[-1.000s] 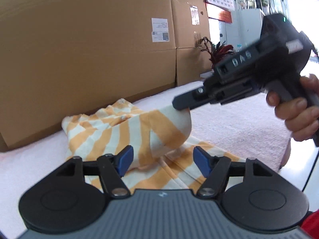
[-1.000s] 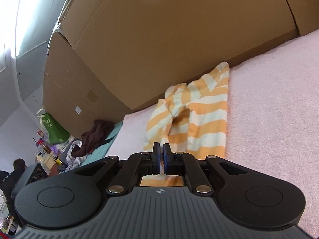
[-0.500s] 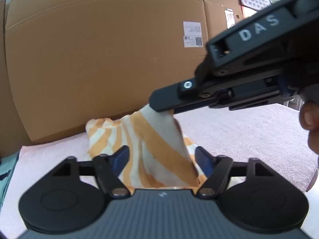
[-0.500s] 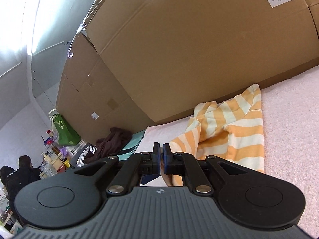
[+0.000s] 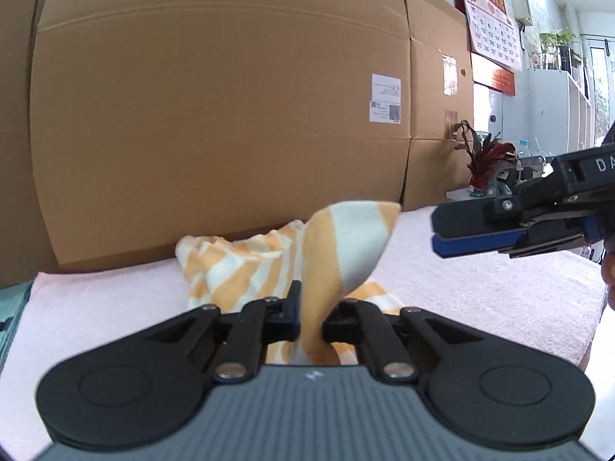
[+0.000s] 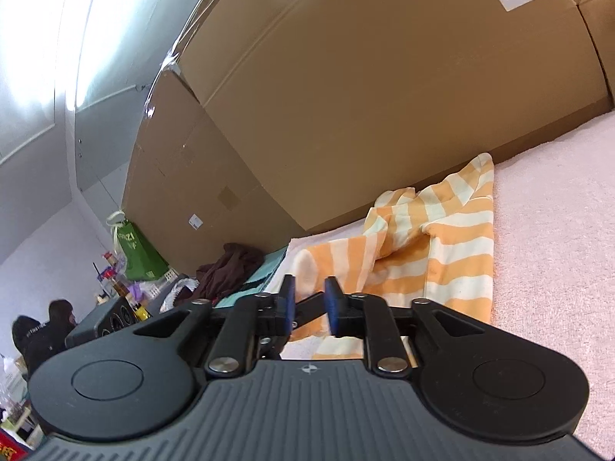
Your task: Fold clothes
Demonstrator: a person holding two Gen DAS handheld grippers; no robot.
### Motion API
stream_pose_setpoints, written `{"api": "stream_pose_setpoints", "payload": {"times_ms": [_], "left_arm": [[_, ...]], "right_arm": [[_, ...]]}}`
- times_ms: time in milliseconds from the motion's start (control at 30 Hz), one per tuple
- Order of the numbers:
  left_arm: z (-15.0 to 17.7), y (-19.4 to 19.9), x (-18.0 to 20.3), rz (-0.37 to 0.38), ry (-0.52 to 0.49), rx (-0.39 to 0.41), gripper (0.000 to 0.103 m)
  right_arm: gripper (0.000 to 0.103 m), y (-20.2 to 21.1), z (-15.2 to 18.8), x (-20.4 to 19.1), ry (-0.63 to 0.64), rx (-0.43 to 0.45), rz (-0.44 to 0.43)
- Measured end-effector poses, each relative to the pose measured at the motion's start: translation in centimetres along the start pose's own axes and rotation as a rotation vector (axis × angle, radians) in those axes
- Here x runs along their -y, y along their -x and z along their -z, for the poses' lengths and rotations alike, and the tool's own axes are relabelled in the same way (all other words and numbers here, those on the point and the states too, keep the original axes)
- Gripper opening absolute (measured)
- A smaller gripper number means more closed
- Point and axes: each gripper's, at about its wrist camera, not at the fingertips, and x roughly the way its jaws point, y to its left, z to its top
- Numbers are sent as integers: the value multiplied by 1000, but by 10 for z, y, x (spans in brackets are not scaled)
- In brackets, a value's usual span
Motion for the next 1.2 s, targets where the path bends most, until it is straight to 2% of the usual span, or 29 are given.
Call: {"api": "stream_pose_setpoints", "payload": {"times_ms": [133, 267, 367, 500, 567, 667, 767, 867, 967, 1000, 1067, 1200], "left_arm": [[-20, 20, -29, 14, 57, 68, 3], [-40, 50, -39, 31, -7, 154, 3], [-53, 63, -42, 39, -46, 187, 3], [-68, 77, -46, 45, -76, 217, 3], [-73, 82, -49, 65, -68, 222, 3], [-75, 90, -49, 105, -73, 232, 3], [-69, 90, -41, 157, -83, 216, 3], [-63, 89, -33, 208, -93, 199, 3], [-57, 88, -25, 260, -102, 182, 3], [-55, 88, -22, 277, -106, 176, 3], [-52, 87, -17, 311, -112, 164, 3], [-44, 86, -6, 379, -125, 141, 3]], "right_arm": [[30, -1, -20, 24, -69, 32, 74], [30, -28, -40, 41, -22, -33, 199], [30, -59, -51, 51, 94, -59, 315], [30, -109, -65, 75, 246, -152, 470], [30, -127, -75, 95, 171, -208, 462], [30, -136, -91, 120, -38, -191, 384], [30, -151, -105, 126, -92, -166, 376], [33, -175, -120, 130, -115, -194, 391], [42, -194, -134, 135, -219, -228, 315], [42, -199, -136, 135, -246, -241, 302], [42, -209, -139, 129, -229, -266, 318], [42, -223, -137, 108, -109, -325, 399]]}}
